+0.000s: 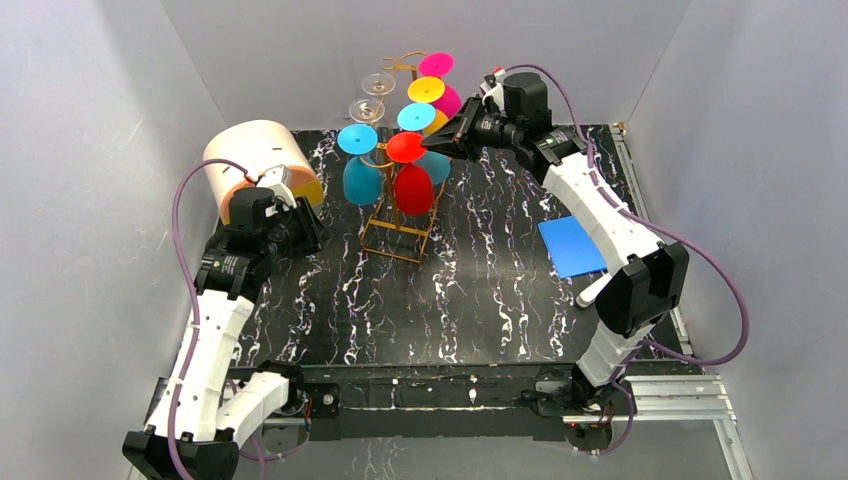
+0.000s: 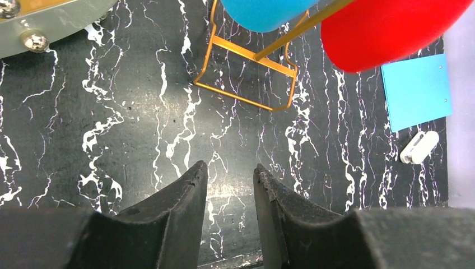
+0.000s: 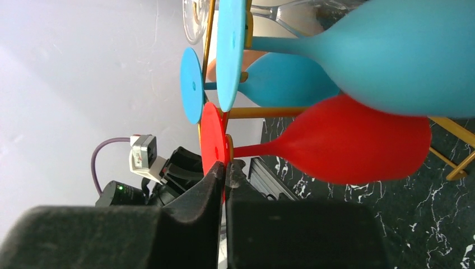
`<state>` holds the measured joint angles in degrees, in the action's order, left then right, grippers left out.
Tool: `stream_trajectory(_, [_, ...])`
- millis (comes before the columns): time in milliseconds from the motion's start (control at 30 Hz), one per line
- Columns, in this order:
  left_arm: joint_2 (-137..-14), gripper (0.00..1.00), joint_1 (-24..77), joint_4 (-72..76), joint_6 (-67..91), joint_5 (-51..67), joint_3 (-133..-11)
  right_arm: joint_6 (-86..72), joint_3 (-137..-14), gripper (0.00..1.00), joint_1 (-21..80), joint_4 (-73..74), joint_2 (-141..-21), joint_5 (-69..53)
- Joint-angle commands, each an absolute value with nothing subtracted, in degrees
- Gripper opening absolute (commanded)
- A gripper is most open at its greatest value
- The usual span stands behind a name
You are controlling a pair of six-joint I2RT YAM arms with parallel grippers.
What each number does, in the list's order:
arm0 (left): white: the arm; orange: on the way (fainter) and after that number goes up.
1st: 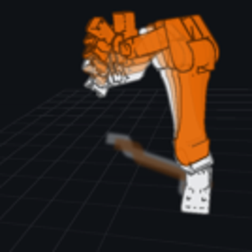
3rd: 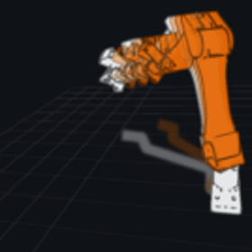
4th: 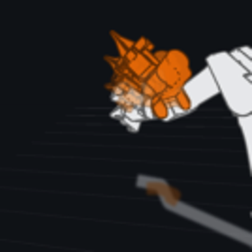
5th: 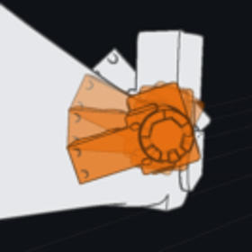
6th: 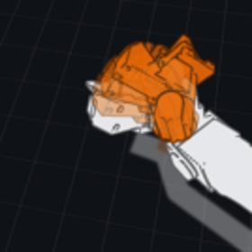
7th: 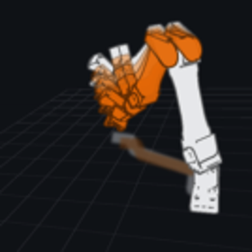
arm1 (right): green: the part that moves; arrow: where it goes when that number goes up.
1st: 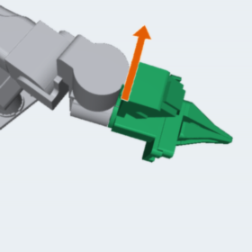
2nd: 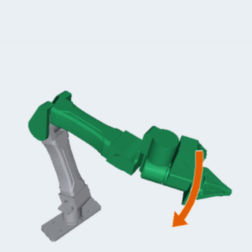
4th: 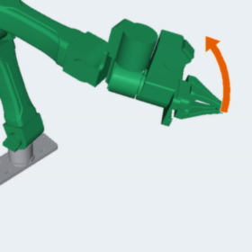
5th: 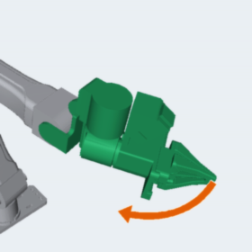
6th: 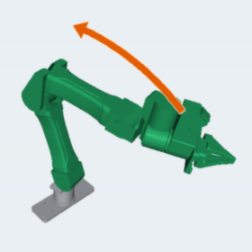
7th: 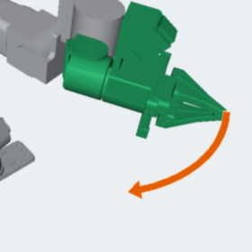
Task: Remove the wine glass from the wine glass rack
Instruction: Pick up the wine glass from the wine rack.
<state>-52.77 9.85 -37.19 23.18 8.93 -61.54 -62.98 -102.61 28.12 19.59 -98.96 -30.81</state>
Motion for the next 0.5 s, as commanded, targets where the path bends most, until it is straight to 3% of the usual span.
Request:
stream_trajectory(0, [-50.19, 0.35, 9.67, -38.66, 23.42, 5.72, -62.38, -62.45, -105.98, 0.03, 28.96, 18.37, -99.41, -30.31])
stream_trajectory(233, [-49.65, 0.36, 9.67, -38.12, 23.14, 4.38, -63.38, -64.41, -107.37, 0.01, 29.08, 18.31, -98.93, -31.77])
stream_trajectory(467, [-48.35, 0.61, 9.65, -37.76, 23.38, 3.66, -63.54, -69.02, -101.73, 0.01, 28.29, 13.50, -94.10, -30.37])
